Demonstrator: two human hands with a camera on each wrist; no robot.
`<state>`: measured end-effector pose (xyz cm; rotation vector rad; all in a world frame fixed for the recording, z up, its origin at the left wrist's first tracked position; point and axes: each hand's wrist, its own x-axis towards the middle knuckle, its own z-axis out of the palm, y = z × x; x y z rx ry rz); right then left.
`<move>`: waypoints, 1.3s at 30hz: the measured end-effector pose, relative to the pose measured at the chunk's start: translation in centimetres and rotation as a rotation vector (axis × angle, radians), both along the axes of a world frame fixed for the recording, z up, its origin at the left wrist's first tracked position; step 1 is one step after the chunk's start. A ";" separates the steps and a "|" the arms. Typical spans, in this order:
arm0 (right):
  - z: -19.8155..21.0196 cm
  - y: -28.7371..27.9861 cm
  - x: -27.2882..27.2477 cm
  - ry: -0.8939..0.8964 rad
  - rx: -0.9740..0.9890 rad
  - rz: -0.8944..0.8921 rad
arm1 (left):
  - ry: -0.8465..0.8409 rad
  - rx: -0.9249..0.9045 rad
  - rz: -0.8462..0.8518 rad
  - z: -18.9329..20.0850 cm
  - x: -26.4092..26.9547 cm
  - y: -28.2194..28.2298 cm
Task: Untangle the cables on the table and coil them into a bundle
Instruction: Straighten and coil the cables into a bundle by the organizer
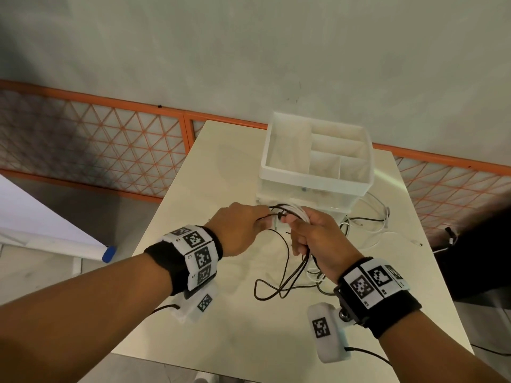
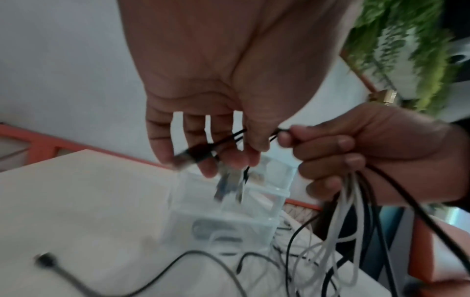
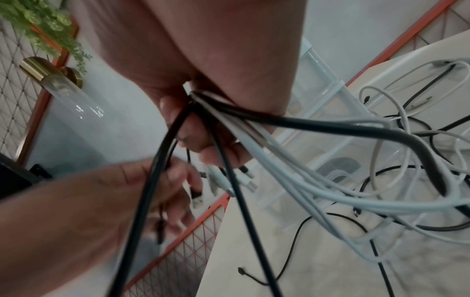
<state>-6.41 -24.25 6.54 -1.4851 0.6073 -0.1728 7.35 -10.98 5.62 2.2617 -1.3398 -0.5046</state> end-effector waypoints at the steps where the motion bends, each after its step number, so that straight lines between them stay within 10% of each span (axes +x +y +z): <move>1: 0.1 -0.2 -0.2 -0.024 0.014 -0.011 | 0.026 0.032 0.009 -0.4 0.3 0.4; 8: 0.4 0.1 -0.1 0.024 -0.086 0.137 | -0.120 0.048 -0.106 -1.5 -0.6 -0.2; 12: 0.2 -0.3 -0.6 -0.051 -0.099 0.120 | 0.004 0.383 -0.032 -1.0 0.9 0.1; 14: 0.2 -0.8 -1.3 -0.108 -0.097 0.134 | 0.267 0.414 0.124 -1.1 1.8 0.7; 18: 0.4 -1.1 -1.8 -0.211 -0.055 0.182 | 1.115 -0.164 0.660 -0.7 1.6 -0.3; 22: 0.8 -0.8 -1.8 -0.260 -0.026 0.224 | 1.676 -0.302 0.455 -0.7 0.8 -1.7; 29: 1.6 -1.9 -2.6 -0.005 -0.184 0.219 | 1.414 -0.224 0.591 1.4 -0.6 -2.8; 35: 1.8 -1.5 -1.6 0.053 -0.315 0.174 | 1.411 -0.080 0.328 3.2 -1.6 -2.5; 39: 1.9 -1.1 -1.7 0.035 -0.357 0.223 | 1.124 -0.128 0.290 3.0 -1.9 -2.1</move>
